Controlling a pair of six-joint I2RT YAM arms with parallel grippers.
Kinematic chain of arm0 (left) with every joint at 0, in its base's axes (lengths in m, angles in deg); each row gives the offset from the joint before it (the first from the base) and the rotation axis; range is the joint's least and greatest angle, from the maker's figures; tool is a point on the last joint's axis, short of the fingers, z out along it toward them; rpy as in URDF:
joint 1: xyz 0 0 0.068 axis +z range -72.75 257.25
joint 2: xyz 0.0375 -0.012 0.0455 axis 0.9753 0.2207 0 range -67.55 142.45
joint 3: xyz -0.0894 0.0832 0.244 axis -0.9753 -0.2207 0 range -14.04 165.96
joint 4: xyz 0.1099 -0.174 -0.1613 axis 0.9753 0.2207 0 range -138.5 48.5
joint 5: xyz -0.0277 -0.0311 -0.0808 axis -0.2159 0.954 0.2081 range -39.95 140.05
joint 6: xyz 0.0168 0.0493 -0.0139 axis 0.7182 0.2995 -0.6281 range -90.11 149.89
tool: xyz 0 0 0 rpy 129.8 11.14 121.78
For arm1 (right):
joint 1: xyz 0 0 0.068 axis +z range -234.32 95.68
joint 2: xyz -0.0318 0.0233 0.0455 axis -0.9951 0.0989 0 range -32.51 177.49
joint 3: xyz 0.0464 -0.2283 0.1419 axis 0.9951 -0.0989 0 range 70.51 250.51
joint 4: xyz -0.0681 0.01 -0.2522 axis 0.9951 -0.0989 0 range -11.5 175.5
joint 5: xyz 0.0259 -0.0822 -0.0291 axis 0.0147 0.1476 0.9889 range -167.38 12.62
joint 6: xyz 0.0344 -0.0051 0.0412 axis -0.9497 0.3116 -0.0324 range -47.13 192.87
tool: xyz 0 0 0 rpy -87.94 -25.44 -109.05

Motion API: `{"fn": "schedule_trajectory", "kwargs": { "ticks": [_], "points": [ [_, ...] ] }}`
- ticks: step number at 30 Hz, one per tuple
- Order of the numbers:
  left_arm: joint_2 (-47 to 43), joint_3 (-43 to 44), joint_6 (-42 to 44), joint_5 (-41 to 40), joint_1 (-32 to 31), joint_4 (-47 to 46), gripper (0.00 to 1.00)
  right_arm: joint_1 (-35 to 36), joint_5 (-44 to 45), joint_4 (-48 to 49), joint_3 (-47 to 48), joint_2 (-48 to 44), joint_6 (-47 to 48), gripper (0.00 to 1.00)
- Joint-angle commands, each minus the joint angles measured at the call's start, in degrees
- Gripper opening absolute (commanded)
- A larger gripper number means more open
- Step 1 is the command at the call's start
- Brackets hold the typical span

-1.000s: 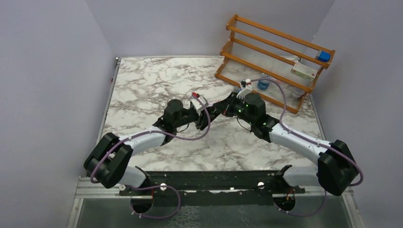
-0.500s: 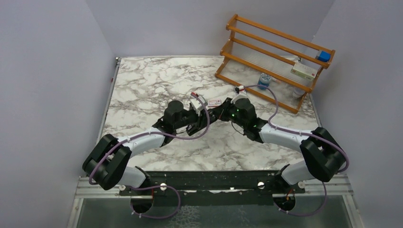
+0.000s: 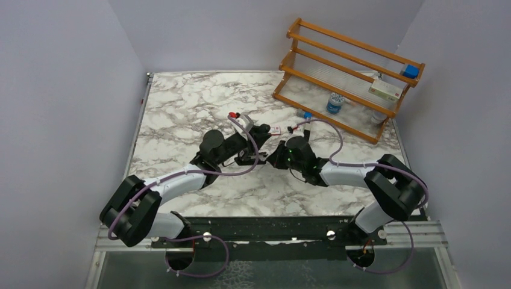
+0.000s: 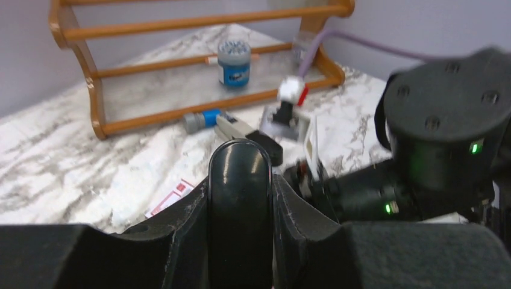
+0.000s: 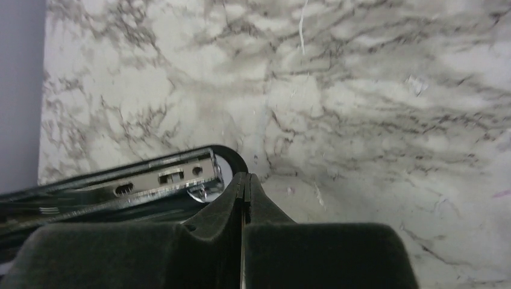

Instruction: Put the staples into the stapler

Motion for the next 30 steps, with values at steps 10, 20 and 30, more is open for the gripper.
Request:
{"fn": "schedule_trajectory", "kwargs": {
  "ticks": [10, 20, 30],
  "points": [
    [-2.01, 1.25, -1.10, -3.41, -0.07, -16.18, 0.00, 3.14, -0.41, -3.80, 0.84, 0.51, 1.13, 0.04],
    [-1.82, -0.97, 1.50, -1.18, 0.53, -13.90, 0.00, 3.05, 12.67, -14.90, 2.73, -15.13, 8.55, 0.05],
    [-0.13, -1.78, 4.38, 3.93, 0.54, -10.29, 0.00, 3.05, 15.95, -22.01, 9.94, -28.79, 13.09, 0.46]
  ]
}}
